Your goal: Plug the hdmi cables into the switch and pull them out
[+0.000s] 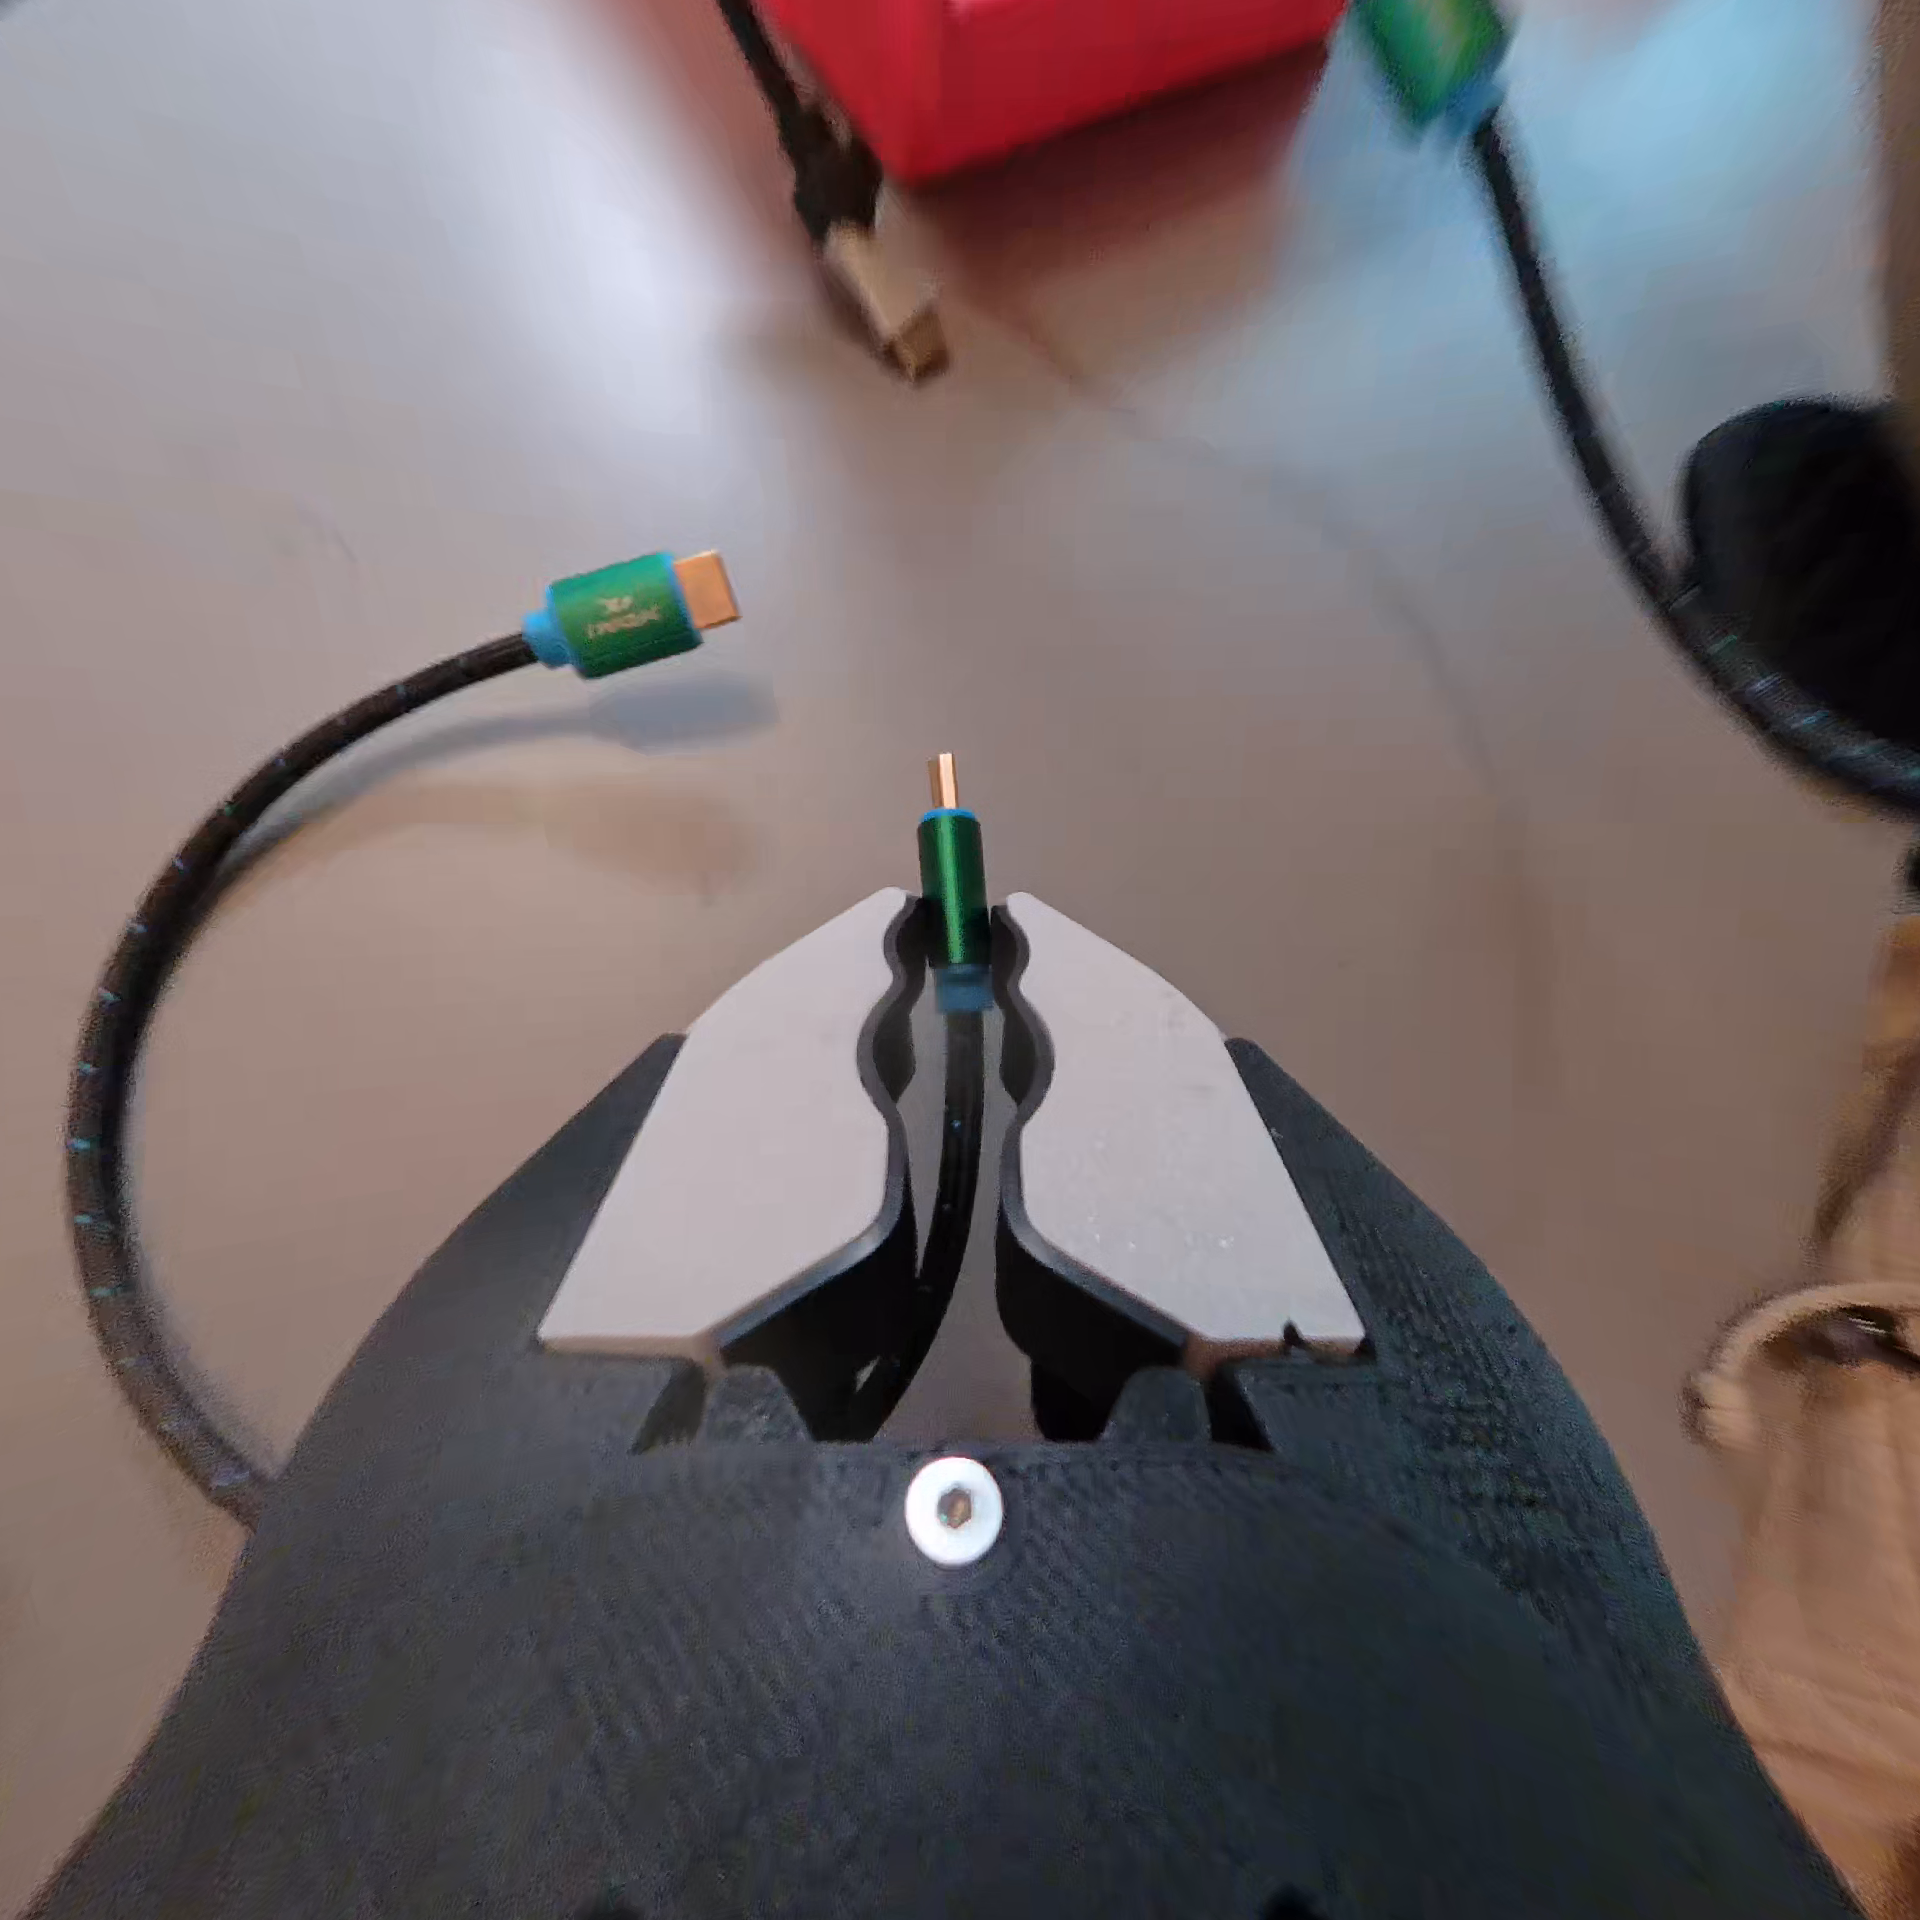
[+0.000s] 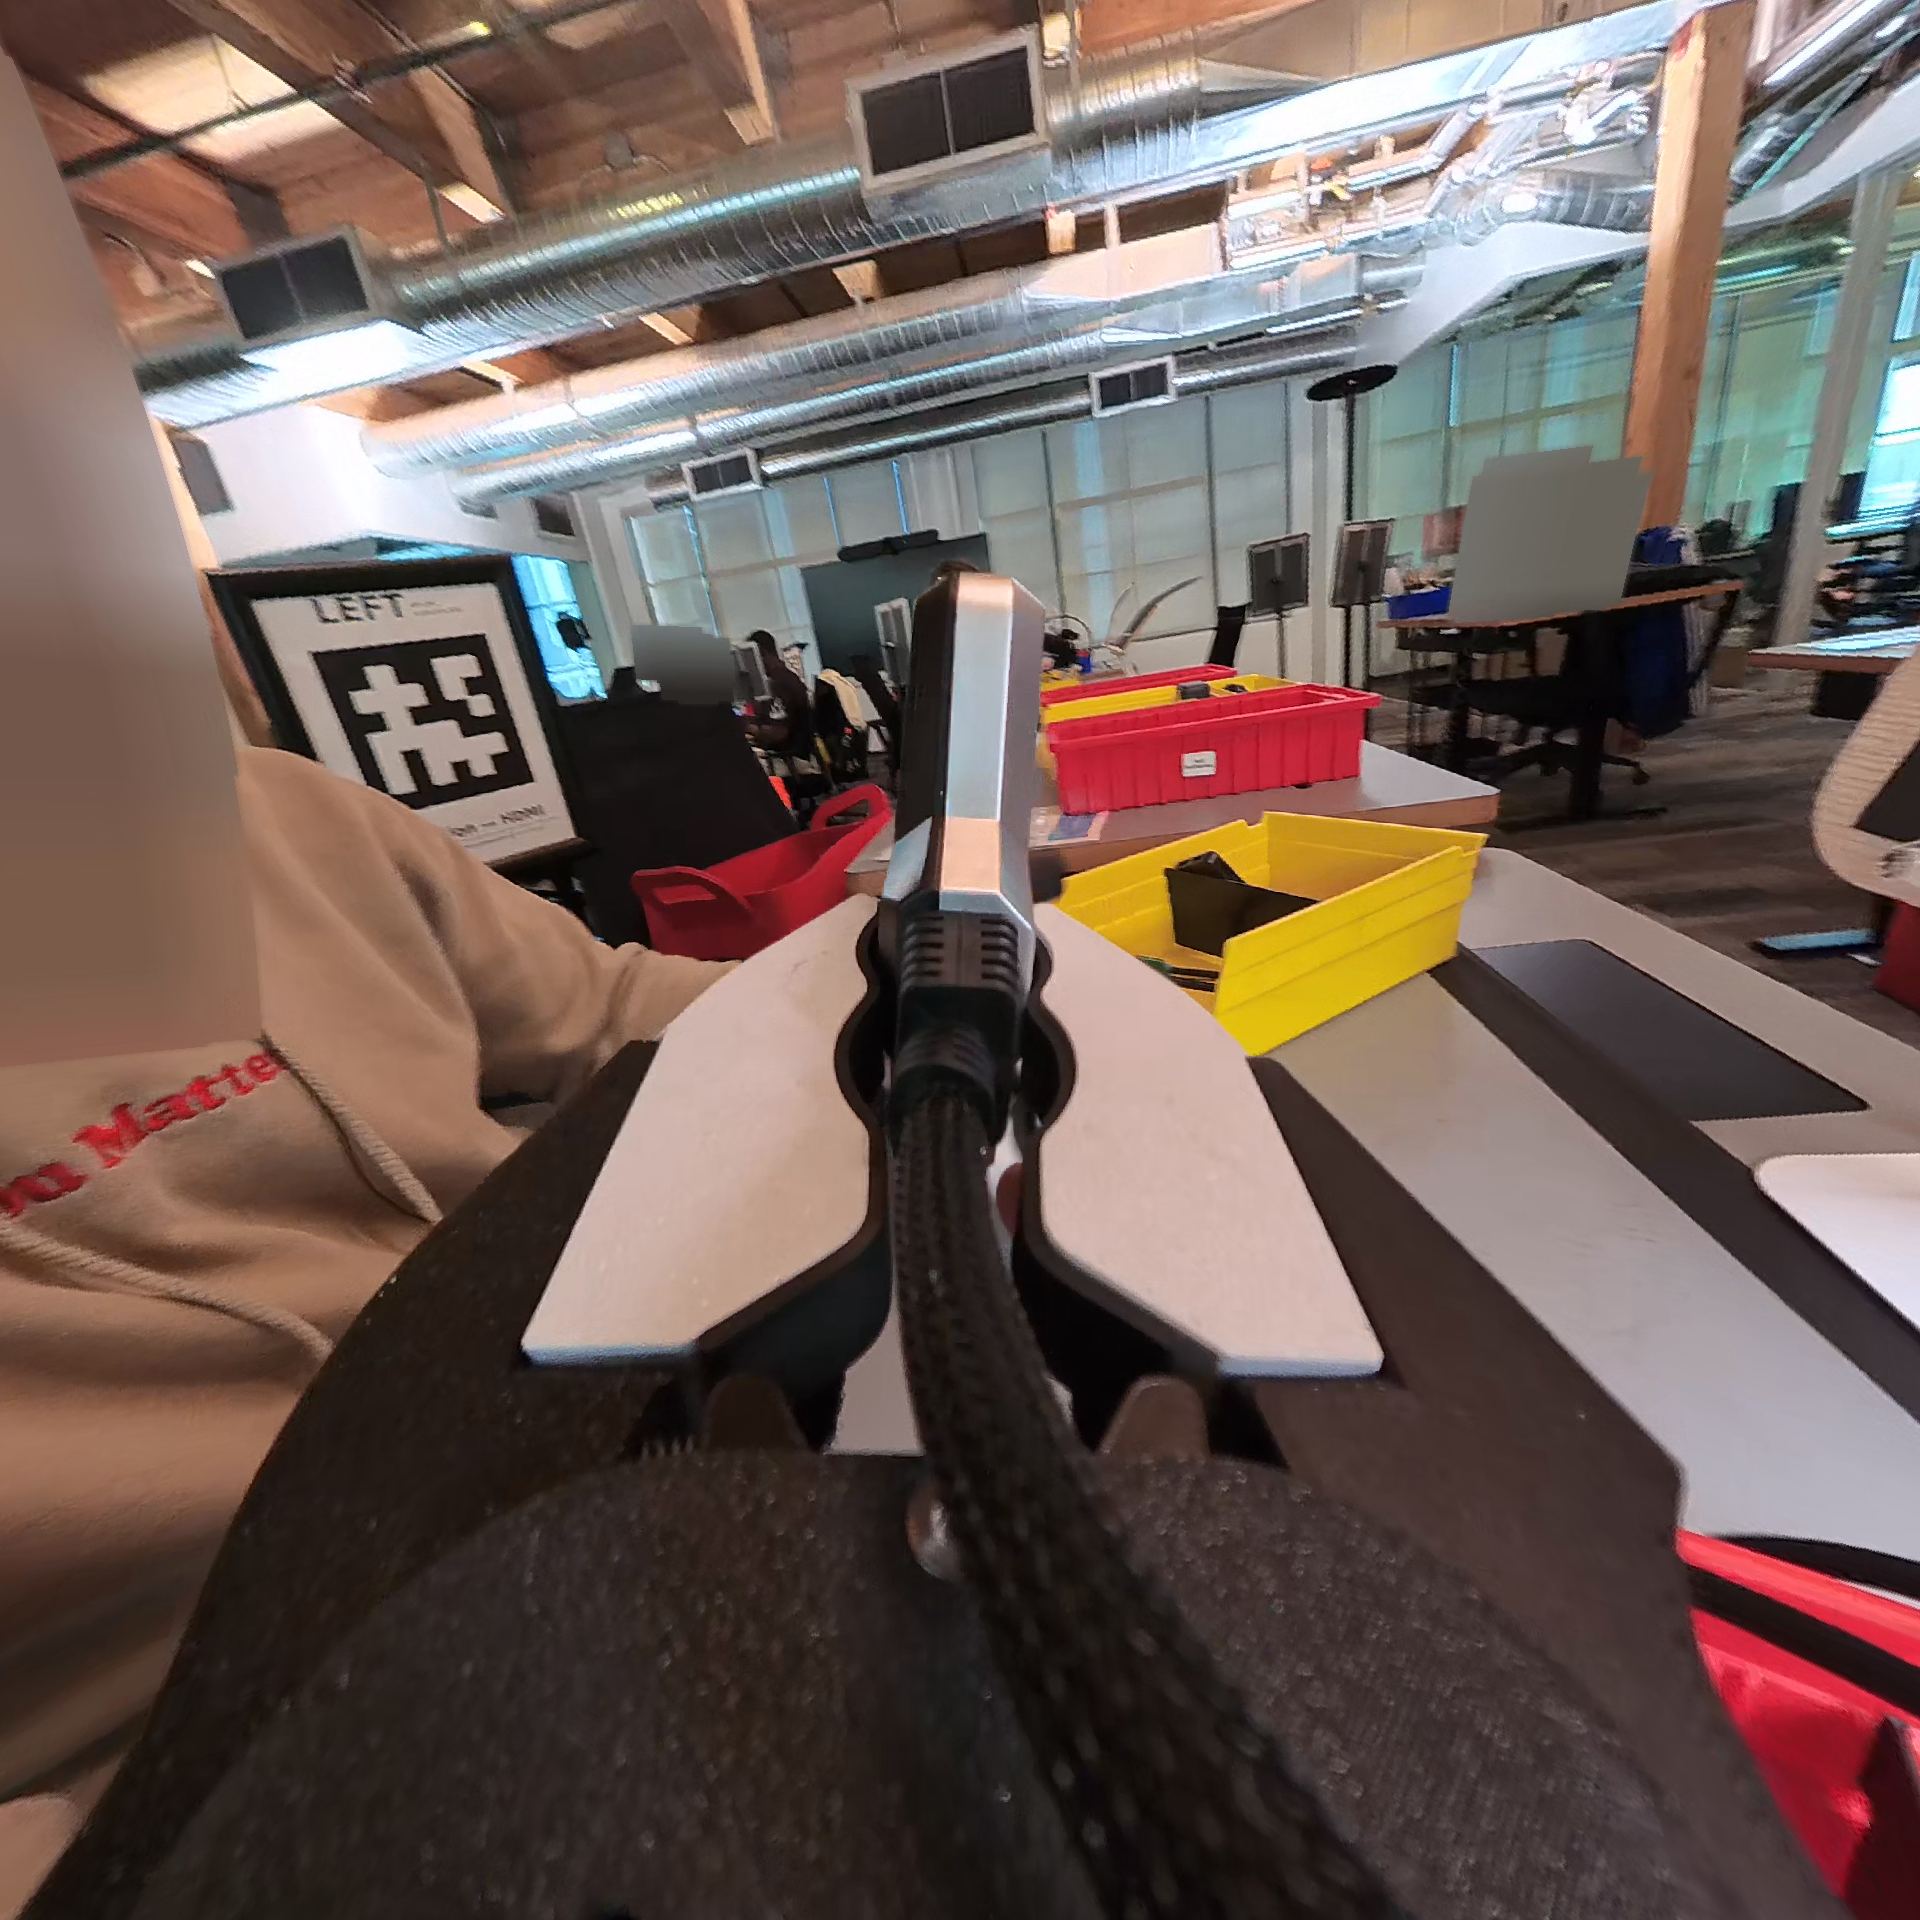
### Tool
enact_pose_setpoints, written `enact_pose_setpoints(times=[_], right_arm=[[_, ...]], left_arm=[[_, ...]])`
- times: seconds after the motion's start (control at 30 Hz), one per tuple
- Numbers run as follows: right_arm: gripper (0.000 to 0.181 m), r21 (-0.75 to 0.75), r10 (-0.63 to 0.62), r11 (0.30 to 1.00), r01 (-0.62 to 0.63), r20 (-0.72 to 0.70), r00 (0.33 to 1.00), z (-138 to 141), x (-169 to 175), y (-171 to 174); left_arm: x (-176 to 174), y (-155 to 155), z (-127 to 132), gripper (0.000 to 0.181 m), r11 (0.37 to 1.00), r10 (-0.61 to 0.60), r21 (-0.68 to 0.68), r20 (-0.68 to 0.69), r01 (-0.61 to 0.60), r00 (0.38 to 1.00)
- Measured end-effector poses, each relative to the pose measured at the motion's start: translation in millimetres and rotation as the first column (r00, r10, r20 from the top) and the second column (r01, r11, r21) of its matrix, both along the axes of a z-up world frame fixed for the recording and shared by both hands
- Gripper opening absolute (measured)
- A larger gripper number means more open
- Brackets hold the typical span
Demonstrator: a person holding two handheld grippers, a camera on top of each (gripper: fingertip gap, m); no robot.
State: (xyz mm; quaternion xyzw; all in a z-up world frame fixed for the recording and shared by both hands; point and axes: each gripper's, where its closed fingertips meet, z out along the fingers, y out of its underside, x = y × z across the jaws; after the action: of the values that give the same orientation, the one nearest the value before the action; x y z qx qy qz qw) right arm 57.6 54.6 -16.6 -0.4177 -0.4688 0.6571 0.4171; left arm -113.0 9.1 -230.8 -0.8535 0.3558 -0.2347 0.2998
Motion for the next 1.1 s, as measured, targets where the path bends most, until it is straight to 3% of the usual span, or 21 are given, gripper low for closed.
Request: enact_pose_setpoints(times=[0.03, 0.23, 0.37, 0.5, 0.83, 1.1], right_arm=[[0.022, -0.005, 0.015, 1.000, -0.015, -0.004, 1.000, -1, 0, -1], [0.022, 0.001, 0.080, 0.997, -0.080, 0.056, 0.995, -13, -11, -11], [0.021, 0.014, 0.101, 0.994, -0.105, 0.172, 0.980, -32, -27, -17], [0.021, 0.010, 0.098, 0.995, -0.104, 0.269, 0.958, -52, -44, -17], [0.022, 0.023, 0.065, 0.996, -0.085, 0.456, 0.888, -93, -76, -18], [0.022, 0.001, 0.103, 0.993, -0.116, 0.442, 0.891, -94, -80, -23]], left_arm=[[0, 4, 16, 0.012, 1.000, -0.009, 0.004, 0.029, 0.009, 1.000], [16, 30, 106, 0.012, 0.987, -0.137, 0.093, 0.083, 0.129, 0.987], [39, 31, 133, 0.012, 0.956, -0.264, 0.154, 0.068, 0.251, 0.962], [56, 24, 129, 0.012, 0.938, -0.332, 0.148, 0.126, 0.313, 0.935], [58, 15, 111, 0.013, 0.924, -0.378, 0.100, 0.079, 0.370, 0.922], [52, 11, 119, 0.012, 0.928, -0.367, 0.104, 0.094, 0.357, 0.926]])
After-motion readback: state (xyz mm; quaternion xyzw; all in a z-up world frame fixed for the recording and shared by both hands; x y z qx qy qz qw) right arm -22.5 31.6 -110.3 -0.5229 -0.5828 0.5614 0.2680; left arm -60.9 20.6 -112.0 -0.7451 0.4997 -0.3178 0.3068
